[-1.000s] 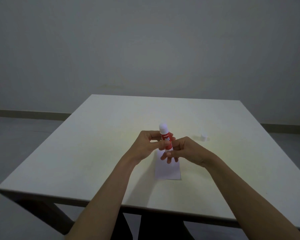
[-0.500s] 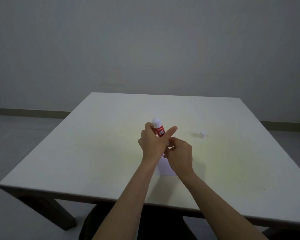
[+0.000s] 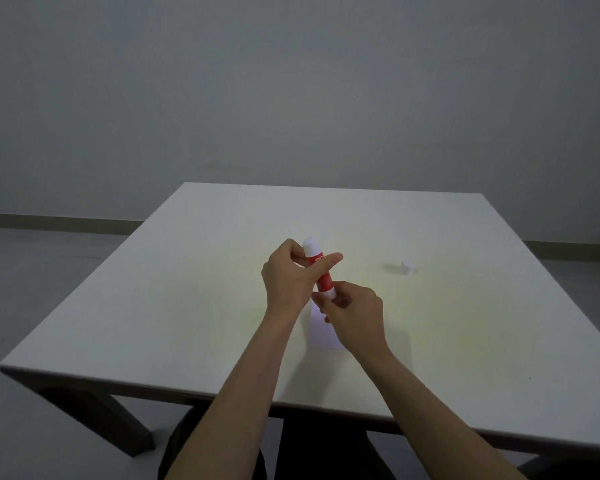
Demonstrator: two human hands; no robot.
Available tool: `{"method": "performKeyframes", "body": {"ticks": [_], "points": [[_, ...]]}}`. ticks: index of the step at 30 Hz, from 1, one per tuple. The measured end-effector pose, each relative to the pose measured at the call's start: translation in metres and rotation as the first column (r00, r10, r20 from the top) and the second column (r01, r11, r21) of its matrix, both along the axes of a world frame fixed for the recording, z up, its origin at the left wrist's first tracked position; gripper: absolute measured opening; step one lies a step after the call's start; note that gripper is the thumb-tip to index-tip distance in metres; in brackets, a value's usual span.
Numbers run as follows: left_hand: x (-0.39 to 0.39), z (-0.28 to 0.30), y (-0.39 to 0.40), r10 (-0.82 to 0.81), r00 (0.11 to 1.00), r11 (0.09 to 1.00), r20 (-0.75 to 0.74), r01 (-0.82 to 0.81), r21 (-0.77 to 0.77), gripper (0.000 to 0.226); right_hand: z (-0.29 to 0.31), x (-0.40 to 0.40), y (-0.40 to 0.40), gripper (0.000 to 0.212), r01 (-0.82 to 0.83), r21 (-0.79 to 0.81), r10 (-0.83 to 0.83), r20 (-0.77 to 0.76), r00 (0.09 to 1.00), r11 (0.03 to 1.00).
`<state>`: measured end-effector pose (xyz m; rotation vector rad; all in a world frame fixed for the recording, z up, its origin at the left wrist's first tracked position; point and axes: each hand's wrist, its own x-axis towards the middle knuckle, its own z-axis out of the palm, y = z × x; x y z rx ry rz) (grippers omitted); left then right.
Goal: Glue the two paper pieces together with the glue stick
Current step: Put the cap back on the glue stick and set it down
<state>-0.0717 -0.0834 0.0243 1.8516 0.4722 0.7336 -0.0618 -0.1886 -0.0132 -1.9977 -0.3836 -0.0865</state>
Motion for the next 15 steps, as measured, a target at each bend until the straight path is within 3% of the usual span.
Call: {"method": "performKeyframes", "body": {"ticks": [3,8,11,13,15], "points": [[0.002,-0.001,-0.005,0.032,0.999,0.999,-0.031,-0.032,0.002,0.046,0.0,0.0,0.0,0.022,0.013,0.006,-0.013,0.004,1.0,1.0],[-0.001,-0.011,-0.005,-0.319,0.938,0.94,-0.138,0.295,-0.168,0.034,0.004,0.008,-0.005,0.019,-0.032,0.032,0.033,-0.034,0.999,0.999],[-0.004,-0.014,-0.003,-0.327,0.938,0.935,-0.116,0.304,-0.181,0.022,-0.001,0.022,-0.011,0.016,-0.158,-0.105,0.148,-0.095,0.984,0.982],[-0.006,-0.017,0.004,-0.264,0.954,0.963,-0.14,0.253,-0.094,0.015,-0.003,0.044,-0.024,0.049,-0.15,-0.24,0.13,-0.1,0.986,0.959],[-0.009,-0.02,0.013,-0.203,0.962,0.97,-0.185,0.223,0.097,0.014,-0.005,0.074,-0.046,0.078,0.004,-0.474,0.01,0.028,1.0,0.881]]}}
